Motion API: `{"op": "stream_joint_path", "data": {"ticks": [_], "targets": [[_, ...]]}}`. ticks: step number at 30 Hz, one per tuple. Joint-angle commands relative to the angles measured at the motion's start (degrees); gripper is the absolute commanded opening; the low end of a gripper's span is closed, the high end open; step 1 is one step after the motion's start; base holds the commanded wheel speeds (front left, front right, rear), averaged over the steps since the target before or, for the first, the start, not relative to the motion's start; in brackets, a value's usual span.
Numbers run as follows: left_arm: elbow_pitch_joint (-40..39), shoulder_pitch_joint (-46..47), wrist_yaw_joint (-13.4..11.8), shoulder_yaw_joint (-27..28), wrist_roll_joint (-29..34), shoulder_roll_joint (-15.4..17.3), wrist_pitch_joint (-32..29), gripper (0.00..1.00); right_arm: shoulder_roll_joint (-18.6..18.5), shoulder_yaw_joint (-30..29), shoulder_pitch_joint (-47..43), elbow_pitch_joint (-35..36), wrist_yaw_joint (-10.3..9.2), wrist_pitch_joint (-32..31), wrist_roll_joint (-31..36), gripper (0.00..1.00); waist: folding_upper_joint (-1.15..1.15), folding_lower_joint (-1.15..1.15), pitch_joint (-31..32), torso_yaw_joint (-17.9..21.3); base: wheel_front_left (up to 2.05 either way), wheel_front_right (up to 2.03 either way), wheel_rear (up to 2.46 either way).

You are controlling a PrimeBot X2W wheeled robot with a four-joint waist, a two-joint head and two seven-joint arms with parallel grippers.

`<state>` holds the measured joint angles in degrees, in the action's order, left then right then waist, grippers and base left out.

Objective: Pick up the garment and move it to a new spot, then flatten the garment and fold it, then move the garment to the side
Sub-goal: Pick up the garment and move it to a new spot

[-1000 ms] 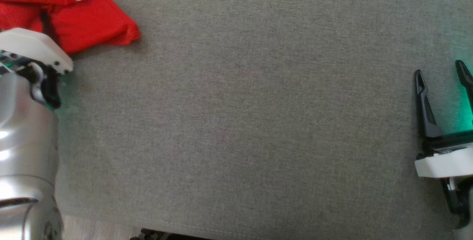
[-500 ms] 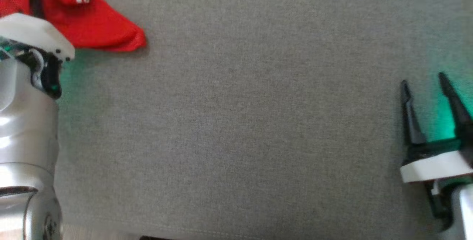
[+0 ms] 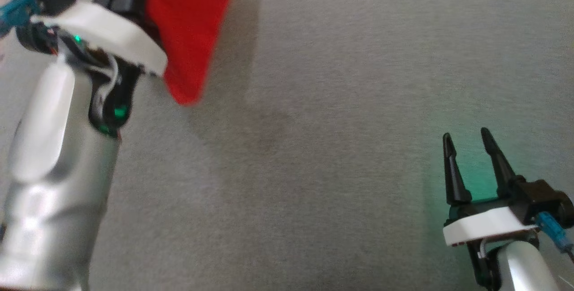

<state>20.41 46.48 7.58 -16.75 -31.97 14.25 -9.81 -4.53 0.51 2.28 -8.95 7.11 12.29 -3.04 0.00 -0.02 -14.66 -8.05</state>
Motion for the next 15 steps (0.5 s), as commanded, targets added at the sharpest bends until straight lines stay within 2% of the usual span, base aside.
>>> {"op": "stream_joint_path", "data": {"ticks": [1,2,8,12,15], "targets": [[-11.7,-1.9,-0.1,0.9,-3.1,3.1,-4.3,0.00,0.5,1.4,1.0,0.6,0.37,1.3,-0.4,1.00,0.00,0.02,2.8,4.2,0.00,0.00,0.00],[-11.7,-1.9,-0.1,0.9,-3.1,3.1,-4.3,0.00,0.5,1.4,1.0,0.6,0.37,1.3,-0.4,1.00,0.00,0.02,2.8,4.2,0.00,0.00,0.00],[-38.4,-11.4,-1.5,-2.8,-12.2,1.3,-14.9,0.00,1.4,1.4,0.5,-1.4,0.37,2.4,-1.3,1.00,0.00,0.02,3.0,8.4,0.00,0.00,0.00],[-50.0,-14.6,-4.1,-6.8,-16.2,-1.0,-19.8,0.00,1.6,1.1,0.7,-2.1,0.37,2.6,-1.9,1.00,0.00,0.02,2.5,11.3,0.00,0.00,0.00],[-54.5,-16.3,-6.7,-9.6,-19.0,-3.4,-22.3,0.00,1.6,1.3,1.5,-1.9,0.37,2.7,-3.0,1.00,0.00,0.02,1.9,13.5,0.00,0.00,0.00]]}}
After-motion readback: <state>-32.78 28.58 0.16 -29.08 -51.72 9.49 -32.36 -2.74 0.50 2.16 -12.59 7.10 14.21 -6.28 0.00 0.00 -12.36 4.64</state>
